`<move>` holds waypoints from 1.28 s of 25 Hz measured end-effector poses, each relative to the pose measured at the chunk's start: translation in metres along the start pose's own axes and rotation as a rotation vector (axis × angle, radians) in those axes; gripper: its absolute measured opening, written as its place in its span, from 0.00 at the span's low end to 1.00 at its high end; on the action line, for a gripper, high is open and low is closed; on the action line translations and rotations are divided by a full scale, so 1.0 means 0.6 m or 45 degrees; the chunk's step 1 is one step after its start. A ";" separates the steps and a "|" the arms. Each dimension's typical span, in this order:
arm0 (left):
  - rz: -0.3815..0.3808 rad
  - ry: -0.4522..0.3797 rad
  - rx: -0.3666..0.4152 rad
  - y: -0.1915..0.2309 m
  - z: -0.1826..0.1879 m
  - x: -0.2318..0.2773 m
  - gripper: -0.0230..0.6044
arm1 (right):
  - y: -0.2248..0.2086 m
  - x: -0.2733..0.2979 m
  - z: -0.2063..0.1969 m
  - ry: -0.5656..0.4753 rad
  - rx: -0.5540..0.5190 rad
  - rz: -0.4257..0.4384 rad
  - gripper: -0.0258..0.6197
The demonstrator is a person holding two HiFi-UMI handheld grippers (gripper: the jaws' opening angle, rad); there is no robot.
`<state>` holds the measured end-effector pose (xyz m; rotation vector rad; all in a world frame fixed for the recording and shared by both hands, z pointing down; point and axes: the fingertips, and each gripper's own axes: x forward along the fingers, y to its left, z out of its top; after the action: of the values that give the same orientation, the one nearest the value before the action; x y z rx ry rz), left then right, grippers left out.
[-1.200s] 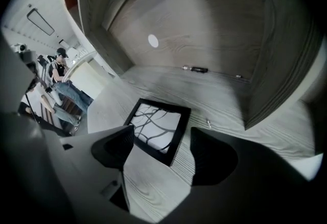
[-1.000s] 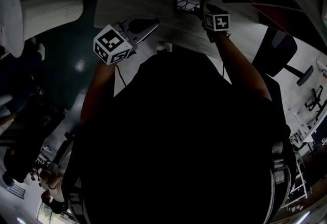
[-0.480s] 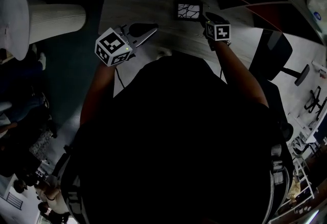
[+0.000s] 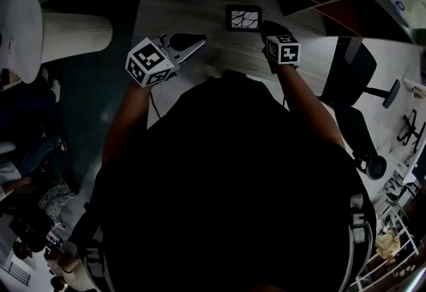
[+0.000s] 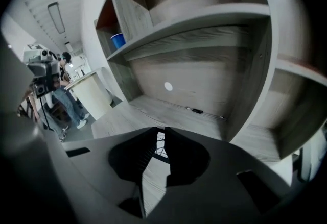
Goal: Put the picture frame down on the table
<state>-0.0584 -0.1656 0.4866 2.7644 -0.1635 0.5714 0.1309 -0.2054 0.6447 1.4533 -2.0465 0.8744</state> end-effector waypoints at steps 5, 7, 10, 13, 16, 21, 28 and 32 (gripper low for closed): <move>-0.021 0.008 0.057 -0.019 0.004 -0.003 0.06 | 0.013 -0.036 0.009 -0.061 -0.075 -0.045 0.10; -0.024 0.013 0.077 -0.027 0.005 -0.005 0.06 | 0.016 -0.053 0.012 -0.093 -0.087 -0.062 0.10; -0.043 0.004 0.081 -0.042 0.009 -0.011 0.06 | 0.019 -0.080 0.020 -0.149 -0.069 -0.087 0.08; -0.062 0.004 0.083 -0.061 0.004 -0.019 0.06 | 0.020 -0.110 0.026 -0.207 -0.066 -0.133 0.06; -0.074 0.010 0.081 -0.077 -0.003 -0.023 0.06 | 0.020 -0.139 0.024 -0.246 -0.052 -0.163 0.05; -0.090 -0.021 0.060 -0.093 -0.003 -0.031 0.06 | 0.023 -0.170 0.010 -0.268 -0.027 -0.173 0.05; -0.088 -0.029 0.079 -0.116 -0.014 -0.045 0.06 | 0.049 -0.225 0.009 -0.320 -0.032 -0.181 0.05; -0.089 -0.074 0.028 -0.121 -0.015 -0.066 0.06 | 0.061 -0.255 0.010 -0.346 -0.035 -0.195 0.05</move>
<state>-0.0851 -0.0921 0.4581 2.7969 -0.0738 0.4783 0.1455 -0.1030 0.5256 1.7684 -2.0909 0.6118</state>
